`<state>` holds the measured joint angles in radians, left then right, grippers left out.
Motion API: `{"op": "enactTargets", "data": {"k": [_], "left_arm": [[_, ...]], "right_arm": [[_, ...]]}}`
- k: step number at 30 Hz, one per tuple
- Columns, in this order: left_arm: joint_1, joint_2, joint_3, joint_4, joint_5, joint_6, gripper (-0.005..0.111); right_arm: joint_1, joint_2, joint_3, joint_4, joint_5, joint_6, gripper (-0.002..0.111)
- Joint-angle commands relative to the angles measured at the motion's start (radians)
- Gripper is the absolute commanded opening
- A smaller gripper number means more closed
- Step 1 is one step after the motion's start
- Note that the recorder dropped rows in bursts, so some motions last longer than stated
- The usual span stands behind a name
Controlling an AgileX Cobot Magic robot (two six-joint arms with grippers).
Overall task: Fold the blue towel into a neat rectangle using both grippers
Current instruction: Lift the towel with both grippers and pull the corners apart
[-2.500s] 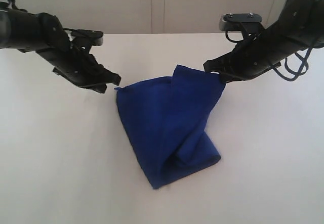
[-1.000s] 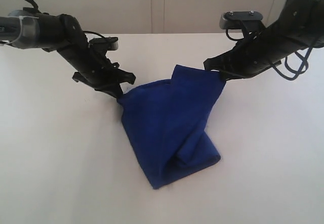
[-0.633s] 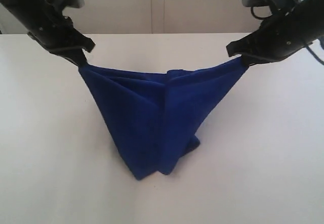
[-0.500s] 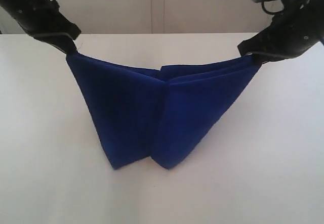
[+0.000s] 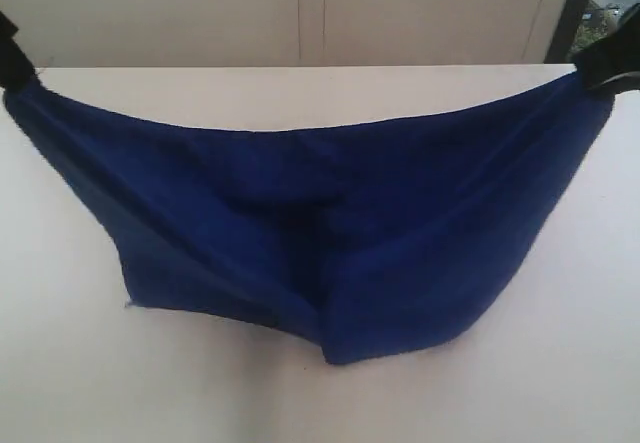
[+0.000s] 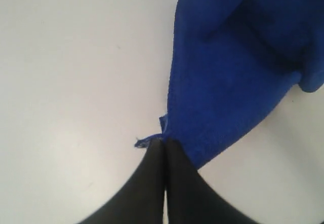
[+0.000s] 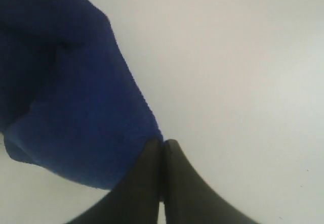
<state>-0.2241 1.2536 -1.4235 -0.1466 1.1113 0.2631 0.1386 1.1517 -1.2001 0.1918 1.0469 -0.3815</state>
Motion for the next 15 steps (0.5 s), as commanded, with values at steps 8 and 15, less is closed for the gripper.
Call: {"op": "enactTargets", "data": {"k": [8,15], "left_arm": [[0.002,-0.386,0.084,0.120,0.057,-0.186,0.000],[0.002,-0.223,0.158,0.129,-0.075,-0.206,0.000]], "right_arm": [[-0.009,-0.300,0.004,-0.077,0.040,0.038,0.000],[-0.009,-0.111,0.020,-0.122,-0.050,0.123,0.000]]}}
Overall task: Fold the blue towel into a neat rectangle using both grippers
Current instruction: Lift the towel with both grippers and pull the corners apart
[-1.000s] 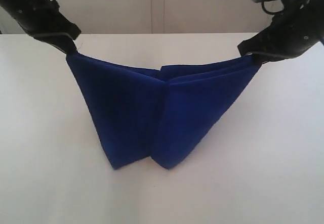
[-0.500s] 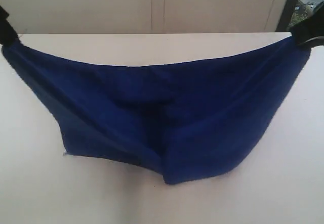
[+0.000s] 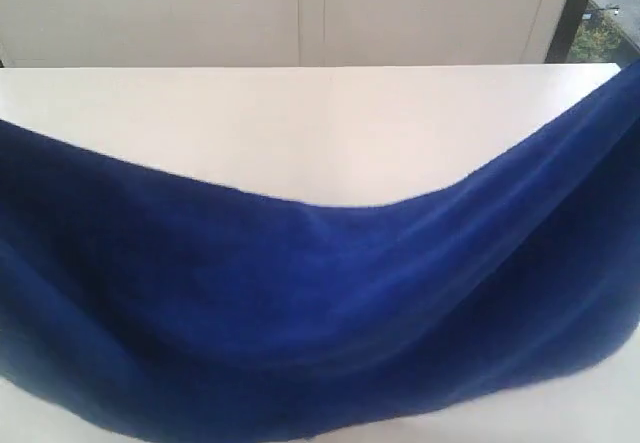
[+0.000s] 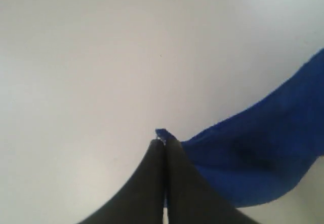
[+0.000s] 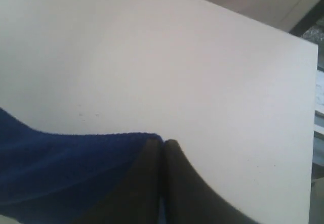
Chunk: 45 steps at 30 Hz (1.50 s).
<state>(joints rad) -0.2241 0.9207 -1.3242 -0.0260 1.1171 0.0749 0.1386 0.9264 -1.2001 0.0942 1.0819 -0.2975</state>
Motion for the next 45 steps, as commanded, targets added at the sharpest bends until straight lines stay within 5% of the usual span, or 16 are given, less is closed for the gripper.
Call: {"op": "enactTargets", "data": {"k": [1,13,23,45], "left_arm": [[0.002,0.152,0.081,0.011,-0.120,-0.020,0.000],[0.002,0.629,0.148,0.192,-0.577,-0.158,0.000],[0.003,0.789,0.148,0.222,-0.822,-0.185,0.000],[0.101,0.866,0.148,0.277,-0.993,-0.199,0.000]], "right_arm": [[-0.009,0.163,0.038,-0.024,-0.138,0.056,0.000],[-0.009,0.641,0.096,-0.042,-0.573,0.051,0.000],[-0.009,0.783,0.096,-0.042,-0.740,0.056,0.000],[-0.117,0.819,0.096,-0.042,-0.888,0.101,0.000]]}}
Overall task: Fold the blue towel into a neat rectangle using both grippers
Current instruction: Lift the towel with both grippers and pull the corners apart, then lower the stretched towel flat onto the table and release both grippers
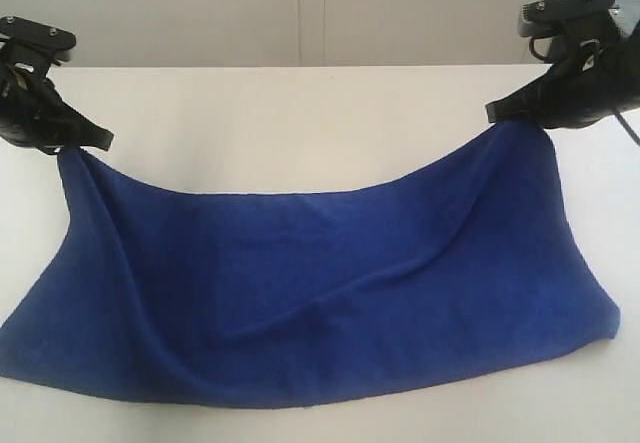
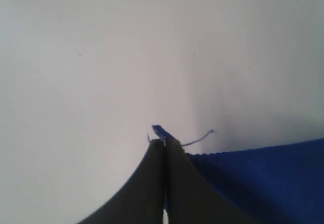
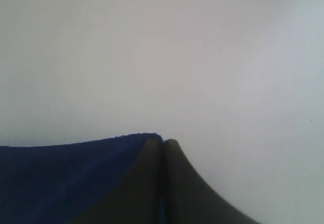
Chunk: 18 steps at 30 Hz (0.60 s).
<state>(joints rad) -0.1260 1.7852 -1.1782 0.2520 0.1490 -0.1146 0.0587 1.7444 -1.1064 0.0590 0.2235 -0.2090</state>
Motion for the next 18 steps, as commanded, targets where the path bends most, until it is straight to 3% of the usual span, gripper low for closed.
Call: {"op": "enactTargets", "data": {"k": [1,7,18], "left_arm": [[0.003,0.004,0.002,-0.001,-0.034,-0.009,0.000],[0.004,0.054,0.002,-0.001,-0.105,-0.009,0.000],[0.073,0.179,0.002,-0.003,-0.332,-0.024,0.000]], "right_arm": [[-0.041,0.003,0.002,-0.007,-0.035,0.012,0.000],[-0.059,0.039,0.002,-0.007,-0.054,0.012,0.000],[-0.059,0.093,0.000,-0.007,-0.113,0.012,0.000]]}}
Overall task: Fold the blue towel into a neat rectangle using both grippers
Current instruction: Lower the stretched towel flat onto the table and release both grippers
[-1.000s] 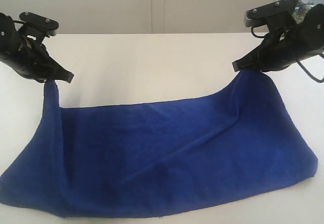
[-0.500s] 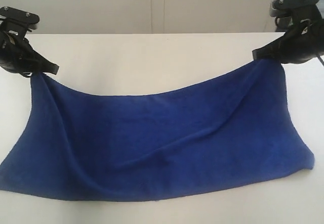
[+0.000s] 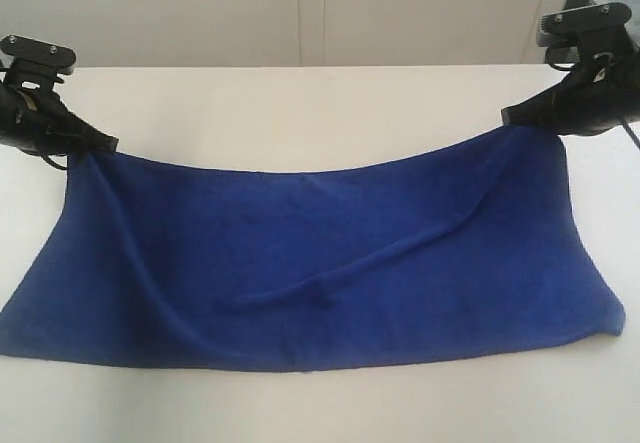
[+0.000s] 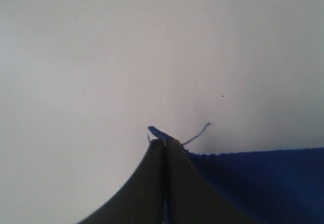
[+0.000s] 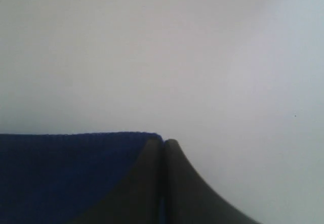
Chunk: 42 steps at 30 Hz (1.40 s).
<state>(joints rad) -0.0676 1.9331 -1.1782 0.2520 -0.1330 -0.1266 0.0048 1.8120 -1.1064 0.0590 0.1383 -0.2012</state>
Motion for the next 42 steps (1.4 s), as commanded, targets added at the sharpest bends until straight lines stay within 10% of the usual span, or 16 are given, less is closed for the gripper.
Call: {"op": "enactTargets", "data": {"k": [1,42], "left_arm": [[0.015,0.041,0.002,-0.003,-0.054,-0.012,0.000],[0.065,0.069,0.002,-0.042,-0.147,0.106,0.000]], "right_arm": [[-0.005,0.033,0.000,-0.007,-0.035,0.005,0.000],[-0.015,0.196,-0.013,-0.003,-0.284,0.003,0.000]]}}
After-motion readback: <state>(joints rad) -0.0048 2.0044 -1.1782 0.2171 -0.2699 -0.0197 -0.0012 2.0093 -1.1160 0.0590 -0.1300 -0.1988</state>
